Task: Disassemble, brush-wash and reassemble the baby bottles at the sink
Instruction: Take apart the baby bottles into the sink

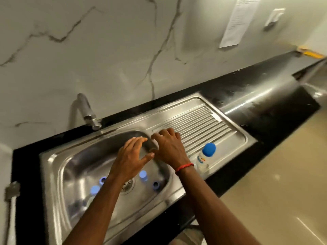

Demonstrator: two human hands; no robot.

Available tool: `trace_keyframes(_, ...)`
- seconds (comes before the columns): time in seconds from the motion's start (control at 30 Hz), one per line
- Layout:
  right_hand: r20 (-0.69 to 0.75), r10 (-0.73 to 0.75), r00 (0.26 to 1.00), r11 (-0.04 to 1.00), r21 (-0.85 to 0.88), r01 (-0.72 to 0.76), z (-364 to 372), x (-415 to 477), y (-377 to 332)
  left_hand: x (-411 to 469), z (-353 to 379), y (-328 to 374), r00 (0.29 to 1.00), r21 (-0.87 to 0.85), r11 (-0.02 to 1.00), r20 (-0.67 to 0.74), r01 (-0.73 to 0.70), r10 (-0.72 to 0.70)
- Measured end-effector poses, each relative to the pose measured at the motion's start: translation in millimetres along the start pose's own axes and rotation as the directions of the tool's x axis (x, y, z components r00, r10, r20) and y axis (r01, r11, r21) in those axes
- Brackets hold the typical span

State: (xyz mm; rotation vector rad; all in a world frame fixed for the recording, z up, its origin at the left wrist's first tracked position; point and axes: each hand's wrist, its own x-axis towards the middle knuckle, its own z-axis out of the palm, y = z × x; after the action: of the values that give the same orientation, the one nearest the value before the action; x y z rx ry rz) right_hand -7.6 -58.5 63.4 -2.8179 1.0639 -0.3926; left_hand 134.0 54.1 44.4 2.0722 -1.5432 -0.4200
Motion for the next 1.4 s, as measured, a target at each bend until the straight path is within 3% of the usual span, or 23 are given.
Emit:
trace_keyframes(0.37,0.030,0.376,0.926,0.918,-0.149,-0.368,-57.6,-60.0,100.0,37.2,66.4,85.8,0.950,-0.006,0.962,0.152,-0.275,0.272)
trace_keyframes(0.53,0.149,0.477,0.866,0.879,-0.083,-0.470,-52.2,-68.6,122.2,47.5,86.3,111.6,0.919,0.091,0.928,0.200,-0.362,0.339)
trace_keyframes(0.63,0.203,0.470,0.859,0.876,0.006,-0.482,-46.0,-72.6,131.4,49.1,93.4,119.8,0.925,0.239,0.898,0.180,-0.370,0.334)
trace_keyframes(0.8,0.160,0.421,0.893,0.903,0.024,-0.429,-40.9,-68.2,140.4,45.9,87.5,122.8,0.950,0.474,0.825,0.116,-0.309,0.290)
trace_keyframes(1.03,0.206,0.301,0.931,0.931,0.150,-0.334,-59.1,-34.4,129.3,40.9,65.3,113.8,0.979,0.520,0.831,0.067,-0.199,0.192)
trace_keyframes(1.2,0.184,0.151,0.971,0.889,0.405,-0.215,-69.7,-4.7,92.5,32.4,47.8,103.2,0.998,0.464,0.884,-0.003,-0.052,0.061)
trace_keyframes(1.4,0.195,0.071,0.978,0.829,0.534,-0.167,-58.6,19.0,51.9,18.6,32.0,78.6,0.973,0.082,0.981,-0.161,0.179,-0.164)
